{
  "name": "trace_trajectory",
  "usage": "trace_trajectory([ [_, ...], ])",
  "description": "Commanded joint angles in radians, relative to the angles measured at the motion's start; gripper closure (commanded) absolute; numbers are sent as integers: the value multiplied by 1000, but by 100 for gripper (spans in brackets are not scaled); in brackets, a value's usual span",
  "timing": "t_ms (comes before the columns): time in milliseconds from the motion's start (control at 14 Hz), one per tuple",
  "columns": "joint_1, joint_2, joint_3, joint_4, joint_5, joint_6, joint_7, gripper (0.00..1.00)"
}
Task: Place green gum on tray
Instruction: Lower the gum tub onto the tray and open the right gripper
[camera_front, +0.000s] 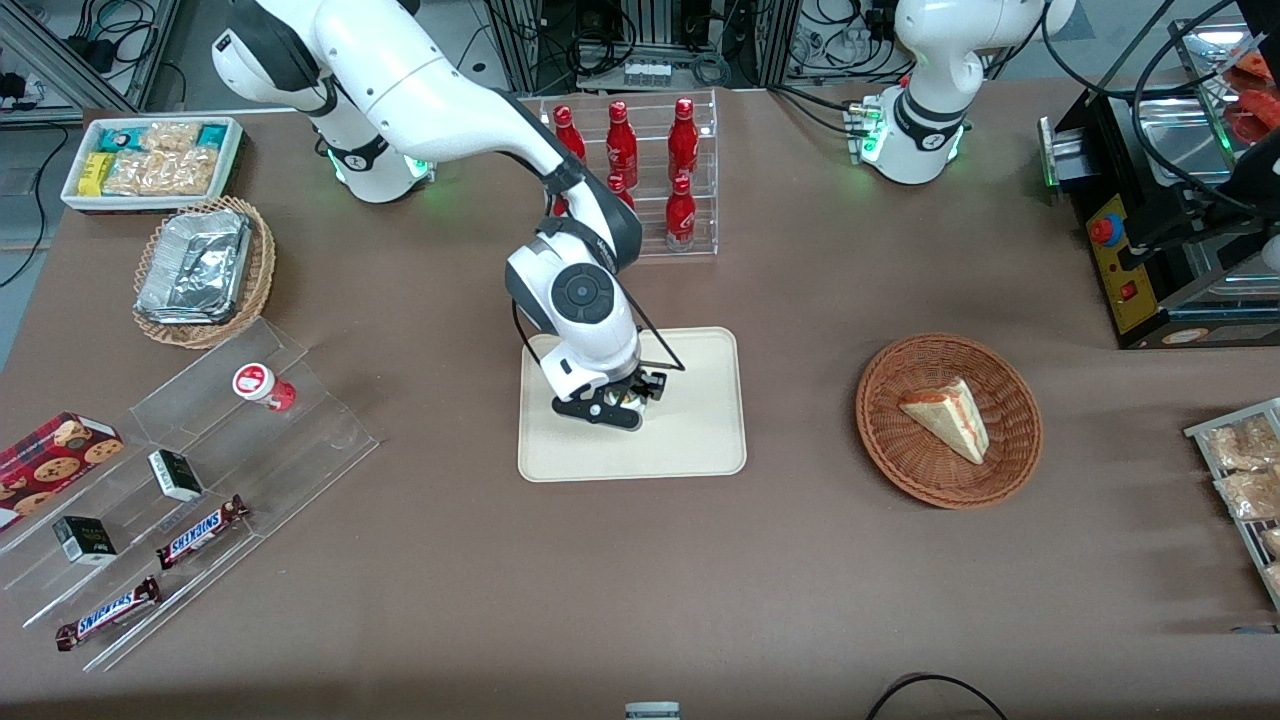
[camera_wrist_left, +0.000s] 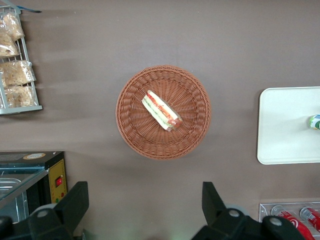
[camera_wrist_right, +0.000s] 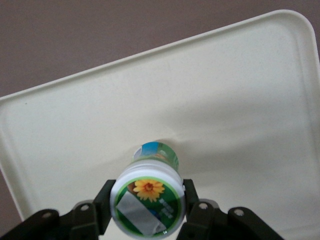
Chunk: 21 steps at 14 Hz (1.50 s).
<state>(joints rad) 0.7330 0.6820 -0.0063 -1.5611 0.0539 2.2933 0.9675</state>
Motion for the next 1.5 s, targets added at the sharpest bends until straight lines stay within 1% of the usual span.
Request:
trace_trajectory([
  [0,17,40,-11,38,-48,8,33,100],
  [71,17,42,-11,38,-54,8,33,100],
  [143,17,42,-9,38,-58,8,33,90],
  [214,17,44,-11,38,-57,8,33,44],
  [286,16,45,-11,38,-59,8,33,0],
  [571,14,37,-11,38,-63,8,27,0],
  [786,8,22,-11,38,-88,0,16,0],
  [1000,-1,-1,-11,36,-89,-24,-7,0],
  [1286,-6,-76,-9,36,-88,-132,-49,0],
  [1429,-14,-117,-11,35,-86,-205,-111,0],
])
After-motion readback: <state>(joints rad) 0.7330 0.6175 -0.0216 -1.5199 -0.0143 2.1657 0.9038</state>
